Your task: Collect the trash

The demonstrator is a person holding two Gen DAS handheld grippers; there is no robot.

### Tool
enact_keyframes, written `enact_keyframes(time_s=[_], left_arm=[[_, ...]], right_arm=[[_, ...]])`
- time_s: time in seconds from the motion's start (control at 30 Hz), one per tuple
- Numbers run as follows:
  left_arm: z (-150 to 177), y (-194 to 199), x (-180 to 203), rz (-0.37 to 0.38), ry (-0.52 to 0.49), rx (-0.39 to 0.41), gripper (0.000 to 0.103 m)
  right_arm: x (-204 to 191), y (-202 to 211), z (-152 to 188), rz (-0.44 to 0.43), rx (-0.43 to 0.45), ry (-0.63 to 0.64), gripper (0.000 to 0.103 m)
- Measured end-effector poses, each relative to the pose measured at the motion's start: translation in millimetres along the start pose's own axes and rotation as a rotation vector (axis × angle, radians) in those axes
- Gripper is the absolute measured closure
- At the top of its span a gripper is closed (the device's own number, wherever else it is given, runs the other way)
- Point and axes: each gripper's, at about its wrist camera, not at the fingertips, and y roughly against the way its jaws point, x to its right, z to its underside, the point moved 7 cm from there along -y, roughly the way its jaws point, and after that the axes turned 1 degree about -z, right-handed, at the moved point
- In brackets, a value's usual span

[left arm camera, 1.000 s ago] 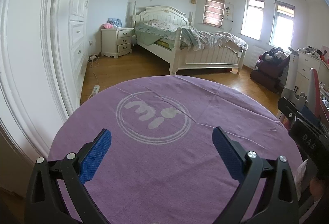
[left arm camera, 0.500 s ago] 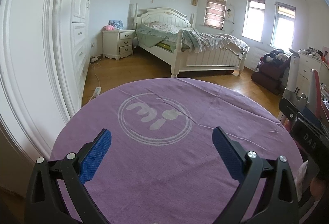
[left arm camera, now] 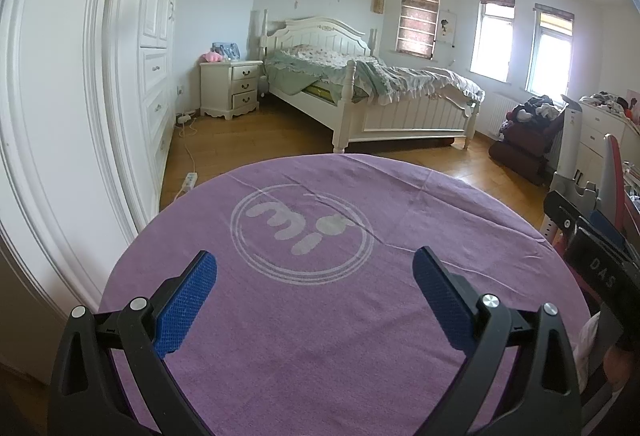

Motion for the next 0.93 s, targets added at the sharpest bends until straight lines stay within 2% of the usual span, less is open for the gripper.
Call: enact_keyframes(time_s=[0.93], left_arm=[[-3.9,-3.7,-4.4,0.004,-0.02,0.01,0.005]], right_arm=[[4.7,-1.3,0.5,0.007,-0.004,-0.013,0.005]])
